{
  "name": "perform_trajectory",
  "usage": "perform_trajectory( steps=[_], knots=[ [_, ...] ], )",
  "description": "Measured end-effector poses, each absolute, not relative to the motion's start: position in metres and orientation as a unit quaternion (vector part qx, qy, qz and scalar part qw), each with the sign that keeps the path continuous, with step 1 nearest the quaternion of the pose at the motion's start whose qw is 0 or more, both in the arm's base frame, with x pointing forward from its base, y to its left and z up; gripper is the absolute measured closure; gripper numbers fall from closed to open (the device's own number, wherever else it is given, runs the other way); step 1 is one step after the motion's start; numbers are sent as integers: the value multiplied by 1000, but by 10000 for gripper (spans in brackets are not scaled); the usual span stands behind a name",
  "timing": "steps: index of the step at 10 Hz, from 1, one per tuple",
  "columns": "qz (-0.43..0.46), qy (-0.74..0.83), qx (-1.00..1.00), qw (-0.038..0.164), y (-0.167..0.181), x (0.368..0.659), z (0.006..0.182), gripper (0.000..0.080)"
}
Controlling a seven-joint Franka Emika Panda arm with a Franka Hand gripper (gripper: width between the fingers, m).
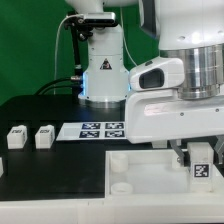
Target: Assemble one leg
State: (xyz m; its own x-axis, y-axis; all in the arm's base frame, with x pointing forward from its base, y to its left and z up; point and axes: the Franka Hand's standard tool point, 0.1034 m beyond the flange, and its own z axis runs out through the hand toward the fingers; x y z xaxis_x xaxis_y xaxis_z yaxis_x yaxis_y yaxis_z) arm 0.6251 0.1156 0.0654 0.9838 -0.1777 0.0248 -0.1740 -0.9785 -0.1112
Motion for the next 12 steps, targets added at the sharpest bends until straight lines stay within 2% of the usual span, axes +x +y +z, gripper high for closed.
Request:
perform_trajectory(
  steps=[2,5,8,12],
  knots=[
    [-13,168,-984,56,115,625,66,509],
    [36,436,-898,46,116,629,66,509],
    [57,631,-772,53,118,629,65,509],
    [72,759,-645,53,118,631,66,508]
  ],
)
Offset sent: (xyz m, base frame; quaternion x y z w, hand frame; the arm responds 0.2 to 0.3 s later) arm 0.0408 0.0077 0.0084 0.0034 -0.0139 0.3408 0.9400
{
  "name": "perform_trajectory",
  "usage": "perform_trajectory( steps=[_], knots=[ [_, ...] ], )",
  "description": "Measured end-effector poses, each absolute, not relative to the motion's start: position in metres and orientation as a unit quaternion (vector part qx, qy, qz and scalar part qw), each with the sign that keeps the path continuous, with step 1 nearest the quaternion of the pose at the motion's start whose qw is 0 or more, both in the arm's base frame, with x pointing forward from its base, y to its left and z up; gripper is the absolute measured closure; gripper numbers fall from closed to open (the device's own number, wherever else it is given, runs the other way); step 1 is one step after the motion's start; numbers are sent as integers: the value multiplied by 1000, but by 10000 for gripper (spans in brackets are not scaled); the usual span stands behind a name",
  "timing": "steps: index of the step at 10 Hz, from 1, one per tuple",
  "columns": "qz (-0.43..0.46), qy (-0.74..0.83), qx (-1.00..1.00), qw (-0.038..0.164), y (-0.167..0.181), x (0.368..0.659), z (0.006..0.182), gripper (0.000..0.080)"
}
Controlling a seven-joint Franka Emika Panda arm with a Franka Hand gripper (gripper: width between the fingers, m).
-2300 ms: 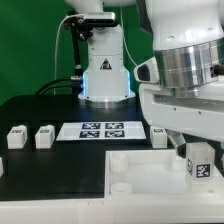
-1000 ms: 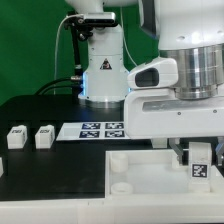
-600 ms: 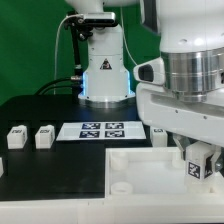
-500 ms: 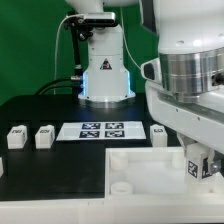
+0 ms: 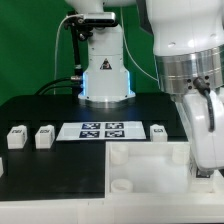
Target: Assemble one leg
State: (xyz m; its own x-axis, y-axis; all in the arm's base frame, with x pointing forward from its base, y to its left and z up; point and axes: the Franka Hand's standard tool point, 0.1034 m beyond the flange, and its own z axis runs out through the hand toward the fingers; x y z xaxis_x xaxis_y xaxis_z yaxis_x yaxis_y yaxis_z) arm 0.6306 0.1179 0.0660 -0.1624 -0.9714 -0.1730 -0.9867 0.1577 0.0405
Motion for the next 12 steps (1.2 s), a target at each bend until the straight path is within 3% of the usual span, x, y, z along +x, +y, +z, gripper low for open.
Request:
perform_trajectory(
  steps=[4,5,6,7,8,10,12],
  knots=[
    [69,797,-598,48,115,631,67,508],
    [70,797,-598,47,116,630,66,432],
    [71,797,-599,48,116,630,66,432],
    [71,794,-602,49,119,629,68,244],
    [71,786,-612,51,125,624,75,171],
    [73,767,-635,59,138,616,101,153],
    [82,758,-645,52,140,610,102,151]
  ],
)
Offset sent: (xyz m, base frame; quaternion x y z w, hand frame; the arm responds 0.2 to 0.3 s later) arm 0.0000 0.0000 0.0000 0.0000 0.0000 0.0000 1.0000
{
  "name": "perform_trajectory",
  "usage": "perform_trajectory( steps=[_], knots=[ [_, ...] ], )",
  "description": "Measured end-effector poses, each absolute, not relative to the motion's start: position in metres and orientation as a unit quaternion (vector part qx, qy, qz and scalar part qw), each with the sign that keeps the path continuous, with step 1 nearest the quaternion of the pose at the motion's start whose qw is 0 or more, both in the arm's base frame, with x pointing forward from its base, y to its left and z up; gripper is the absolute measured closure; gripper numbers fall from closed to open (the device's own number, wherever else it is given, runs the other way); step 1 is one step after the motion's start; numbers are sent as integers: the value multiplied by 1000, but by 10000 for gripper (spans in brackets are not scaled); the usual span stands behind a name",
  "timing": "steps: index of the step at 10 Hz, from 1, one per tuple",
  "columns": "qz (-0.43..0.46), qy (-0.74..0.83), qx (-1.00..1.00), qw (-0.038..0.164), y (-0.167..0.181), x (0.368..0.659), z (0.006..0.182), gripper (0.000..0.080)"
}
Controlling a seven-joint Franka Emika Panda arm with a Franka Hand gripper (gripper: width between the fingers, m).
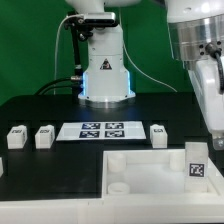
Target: Assemble one leg
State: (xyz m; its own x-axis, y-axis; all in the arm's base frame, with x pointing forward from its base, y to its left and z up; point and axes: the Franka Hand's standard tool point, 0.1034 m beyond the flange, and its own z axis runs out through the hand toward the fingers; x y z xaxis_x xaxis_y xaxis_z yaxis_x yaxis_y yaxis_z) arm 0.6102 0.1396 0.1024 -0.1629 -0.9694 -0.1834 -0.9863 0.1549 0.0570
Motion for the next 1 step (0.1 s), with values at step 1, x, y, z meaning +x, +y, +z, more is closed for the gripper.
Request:
perform_trajectory(
  steps=[1],
  knots=[
    [82,758,-645,52,140,610,102,151]
  ],
)
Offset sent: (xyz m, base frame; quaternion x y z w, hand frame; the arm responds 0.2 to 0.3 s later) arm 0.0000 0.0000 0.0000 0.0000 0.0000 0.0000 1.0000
